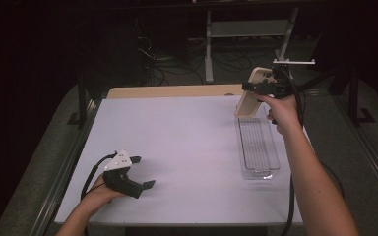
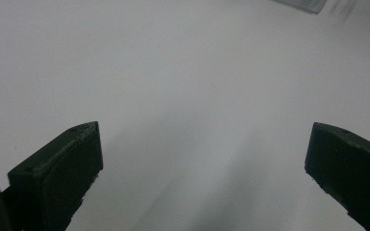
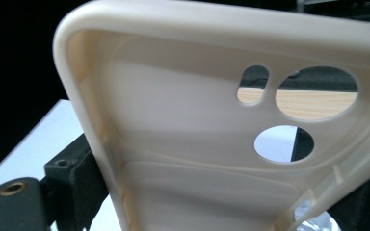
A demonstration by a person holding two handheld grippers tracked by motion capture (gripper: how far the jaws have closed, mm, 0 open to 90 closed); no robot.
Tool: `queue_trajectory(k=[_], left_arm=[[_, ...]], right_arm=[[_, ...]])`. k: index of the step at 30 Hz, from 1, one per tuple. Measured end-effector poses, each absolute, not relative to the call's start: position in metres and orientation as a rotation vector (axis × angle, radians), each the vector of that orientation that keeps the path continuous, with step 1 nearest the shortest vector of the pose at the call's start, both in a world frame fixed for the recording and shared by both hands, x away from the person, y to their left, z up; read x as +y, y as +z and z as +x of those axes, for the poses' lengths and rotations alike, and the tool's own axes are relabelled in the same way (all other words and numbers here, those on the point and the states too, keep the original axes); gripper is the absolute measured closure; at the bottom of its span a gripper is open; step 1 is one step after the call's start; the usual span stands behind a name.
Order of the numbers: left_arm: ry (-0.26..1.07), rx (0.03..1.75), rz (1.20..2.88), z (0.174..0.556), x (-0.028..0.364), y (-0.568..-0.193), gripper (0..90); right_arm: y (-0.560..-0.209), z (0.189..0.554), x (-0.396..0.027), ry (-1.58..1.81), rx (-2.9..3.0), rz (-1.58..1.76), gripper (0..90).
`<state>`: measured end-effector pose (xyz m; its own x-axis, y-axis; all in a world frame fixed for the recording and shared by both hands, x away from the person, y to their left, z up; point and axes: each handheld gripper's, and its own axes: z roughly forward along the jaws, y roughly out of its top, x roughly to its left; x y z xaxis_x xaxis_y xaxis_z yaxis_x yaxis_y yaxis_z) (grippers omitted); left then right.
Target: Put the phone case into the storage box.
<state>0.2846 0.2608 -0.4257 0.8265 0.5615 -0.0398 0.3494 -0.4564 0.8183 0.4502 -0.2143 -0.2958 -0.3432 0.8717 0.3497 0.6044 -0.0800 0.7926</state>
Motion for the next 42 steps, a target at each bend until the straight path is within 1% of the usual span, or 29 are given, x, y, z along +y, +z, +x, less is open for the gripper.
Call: queue_trajectory(k=[8, 24, 33, 42], left_arm=[[0.297, 0.659, 2.105, 0.284, 0.257, -0.428, 0.0], [0.297, 0.648, 2.126, 0.283, 0.257, -0.428, 0.0], [0.29, 0.639, 2.12, 0.283, 0.255, -0.429, 0.0], [0.292, 0.627, 2.124, 0.284, 0.254, -0.429, 0.0]], right_arm=[[-0.3, 0.468, -0.211, 1.197, 1.955, 1.613, 9.9], [-0.323, 0.497, -0.193, 0.928, 2.006, 1.665, 9.9], [-0.339, 0.509, -0.188, 0.811, 1.997, 1.709, 9.9], [-0.351, 0.515, -0.183, 0.765, 1.995, 1.743, 9.8]])
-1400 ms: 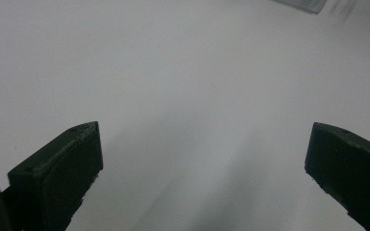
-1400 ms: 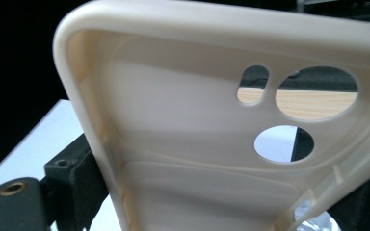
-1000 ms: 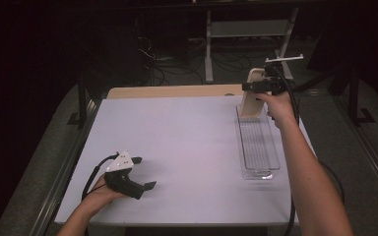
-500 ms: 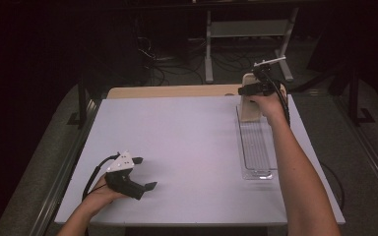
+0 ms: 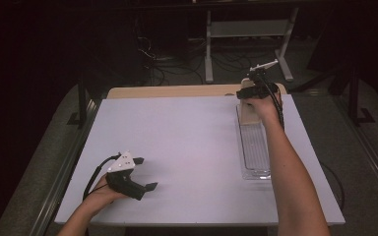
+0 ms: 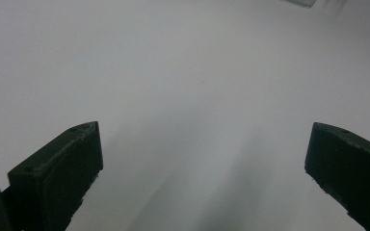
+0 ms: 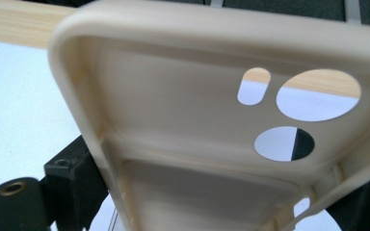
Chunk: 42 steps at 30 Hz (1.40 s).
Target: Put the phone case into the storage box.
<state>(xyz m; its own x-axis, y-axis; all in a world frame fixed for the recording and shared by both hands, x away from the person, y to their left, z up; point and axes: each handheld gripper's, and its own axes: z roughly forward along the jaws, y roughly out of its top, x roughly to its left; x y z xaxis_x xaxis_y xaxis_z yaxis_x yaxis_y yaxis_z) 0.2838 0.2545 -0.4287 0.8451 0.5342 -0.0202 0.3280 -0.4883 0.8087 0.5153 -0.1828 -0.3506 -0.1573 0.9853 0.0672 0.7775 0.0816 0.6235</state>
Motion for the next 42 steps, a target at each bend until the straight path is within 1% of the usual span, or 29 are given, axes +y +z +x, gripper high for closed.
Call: queue_trajectory(k=[13, 27, 42], left_arm=[[0.279, 0.641, 2.111, 0.283, 0.254, -0.43, 0.0], [0.281, 0.628, 2.131, 0.284, 0.253, -0.43, 0.0], [0.274, 0.634, 2.121, 0.283, 0.252, -0.431, 0.0]], right_arm=[[-0.364, 0.524, -0.184, 0.722, 1.978, 1.791, 9.5], [-0.37, 0.529, -0.182, 0.719, 1.978, 1.762, 8.6], [-0.378, 0.532, -0.187, 0.729, 1.994, 1.812, 7.7]])
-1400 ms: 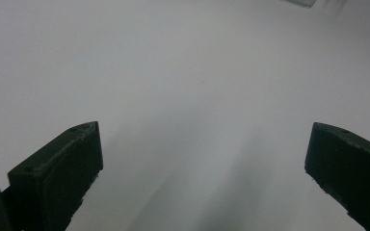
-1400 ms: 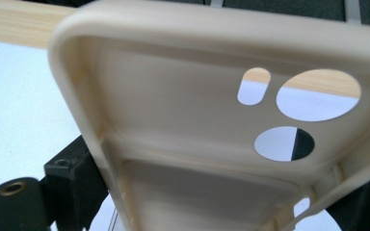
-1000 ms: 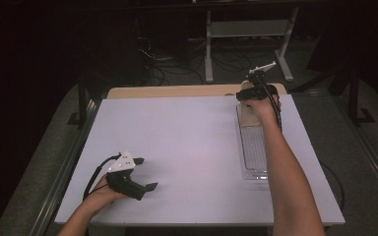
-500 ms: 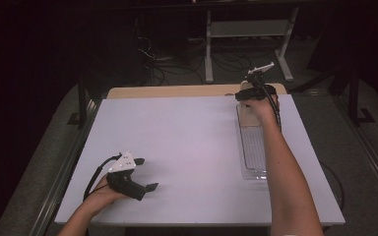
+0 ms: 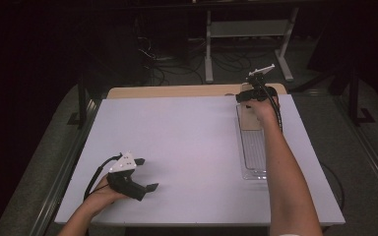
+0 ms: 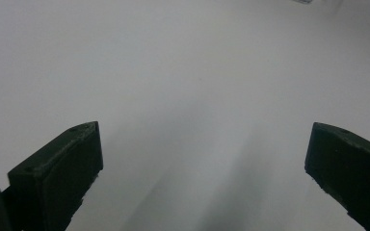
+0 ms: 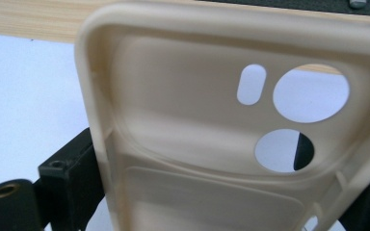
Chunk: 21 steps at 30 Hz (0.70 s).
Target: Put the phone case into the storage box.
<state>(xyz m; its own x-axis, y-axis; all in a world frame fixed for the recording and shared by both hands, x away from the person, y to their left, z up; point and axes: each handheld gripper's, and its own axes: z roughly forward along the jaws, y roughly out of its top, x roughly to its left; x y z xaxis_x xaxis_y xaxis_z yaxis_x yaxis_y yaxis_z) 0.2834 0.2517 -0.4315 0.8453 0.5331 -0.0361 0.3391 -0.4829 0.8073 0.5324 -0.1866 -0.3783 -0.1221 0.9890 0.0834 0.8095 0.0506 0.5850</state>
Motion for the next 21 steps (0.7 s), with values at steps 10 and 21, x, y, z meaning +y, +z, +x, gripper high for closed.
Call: queue_trajectory(k=[10, 21], left_arm=[[0.276, 0.632, 2.124, 0.283, 0.252, -0.431, 0.0], [0.274, 0.633, 2.121, 0.284, 0.252, -0.431, 0.0]], right_arm=[[-0.378, 0.532, -0.187, 0.753, 2.004, 1.811, 7.1], [-0.364, 0.527, -0.194, 0.846, 1.989, 1.772, 4.4]])
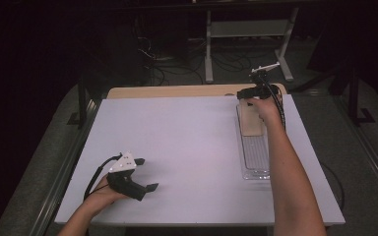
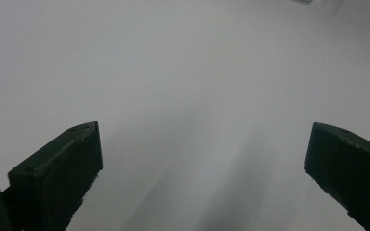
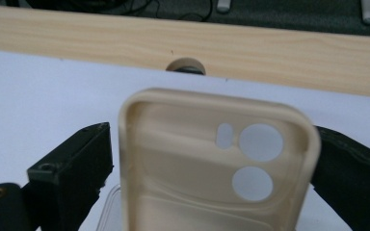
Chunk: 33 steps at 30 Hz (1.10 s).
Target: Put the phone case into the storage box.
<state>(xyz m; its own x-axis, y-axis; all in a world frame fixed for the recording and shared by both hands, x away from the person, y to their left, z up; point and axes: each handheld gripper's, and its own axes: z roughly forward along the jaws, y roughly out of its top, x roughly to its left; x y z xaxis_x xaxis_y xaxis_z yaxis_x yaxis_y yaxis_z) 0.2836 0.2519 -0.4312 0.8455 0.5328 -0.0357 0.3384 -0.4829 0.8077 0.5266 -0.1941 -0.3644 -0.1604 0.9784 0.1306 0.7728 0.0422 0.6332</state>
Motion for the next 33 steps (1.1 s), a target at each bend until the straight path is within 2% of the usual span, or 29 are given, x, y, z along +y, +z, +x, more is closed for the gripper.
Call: queue_trajectory(k=[16, 33], left_arm=[[0.286, 0.648, 2.127, 0.285, 0.251, -0.43, 0.0], [0.284, 0.641, 2.123, 0.284, 0.252, -0.431, 0.0]], right_arm=[[-0.342, 0.506, -0.2, 0.909, 2.021, 1.679, 3.0], [-0.348, 0.474, -0.194, 1.002, 2.119, 1.535, 3.1]])
